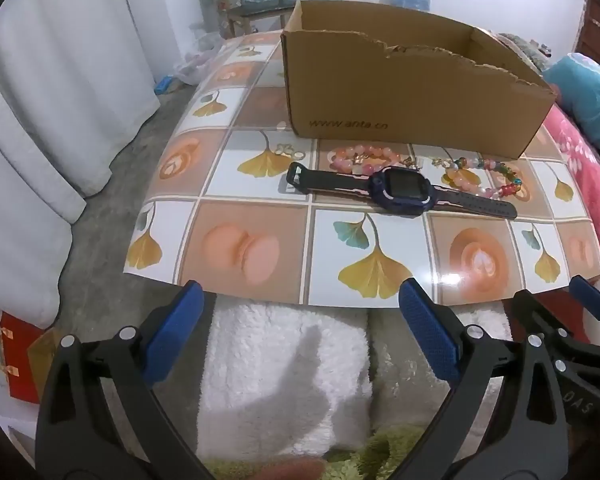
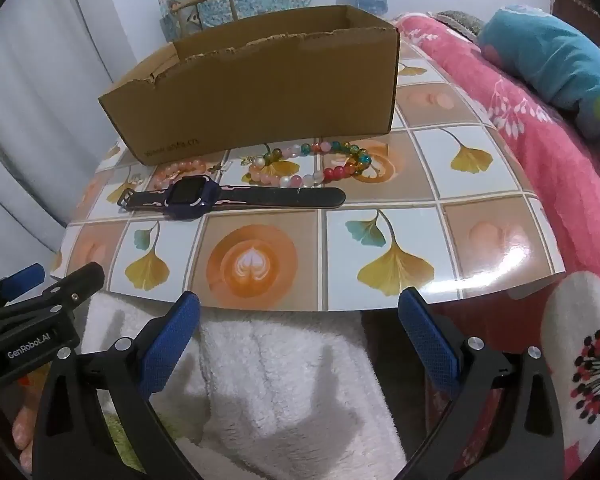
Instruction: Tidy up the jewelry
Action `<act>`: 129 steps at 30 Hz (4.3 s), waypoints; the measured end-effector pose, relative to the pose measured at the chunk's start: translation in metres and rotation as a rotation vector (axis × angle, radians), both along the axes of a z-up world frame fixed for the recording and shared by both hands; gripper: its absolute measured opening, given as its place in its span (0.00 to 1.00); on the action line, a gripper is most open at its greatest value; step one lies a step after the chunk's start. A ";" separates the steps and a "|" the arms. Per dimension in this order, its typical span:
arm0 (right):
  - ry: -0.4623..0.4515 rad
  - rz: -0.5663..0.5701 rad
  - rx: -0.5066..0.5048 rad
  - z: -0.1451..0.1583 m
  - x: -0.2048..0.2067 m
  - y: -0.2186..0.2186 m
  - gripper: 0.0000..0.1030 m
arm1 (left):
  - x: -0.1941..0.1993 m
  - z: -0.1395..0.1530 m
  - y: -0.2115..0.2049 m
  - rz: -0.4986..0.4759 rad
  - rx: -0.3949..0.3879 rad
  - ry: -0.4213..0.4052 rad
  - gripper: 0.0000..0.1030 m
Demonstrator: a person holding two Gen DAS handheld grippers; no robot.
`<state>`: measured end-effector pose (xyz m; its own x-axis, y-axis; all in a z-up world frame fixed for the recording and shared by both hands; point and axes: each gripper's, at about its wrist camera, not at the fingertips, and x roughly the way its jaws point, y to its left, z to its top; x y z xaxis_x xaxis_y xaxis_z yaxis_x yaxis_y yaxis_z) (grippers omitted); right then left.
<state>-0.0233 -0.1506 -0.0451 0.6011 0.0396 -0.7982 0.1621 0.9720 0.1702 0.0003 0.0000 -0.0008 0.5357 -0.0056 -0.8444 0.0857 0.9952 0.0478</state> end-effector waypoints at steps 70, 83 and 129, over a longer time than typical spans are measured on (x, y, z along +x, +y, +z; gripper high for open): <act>0.072 0.023 0.007 -0.009 0.009 0.008 0.94 | 0.005 -0.009 0.008 0.025 0.016 0.015 0.92; 0.074 0.024 0.008 -0.009 0.008 0.008 0.94 | 0.005 -0.009 0.008 0.024 0.016 0.016 0.92; -0.023 0.063 -0.041 -0.008 0.070 -0.036 0.94 | 0.089 -0.021 0.034 -0.140 -0.182 -0.121 0.58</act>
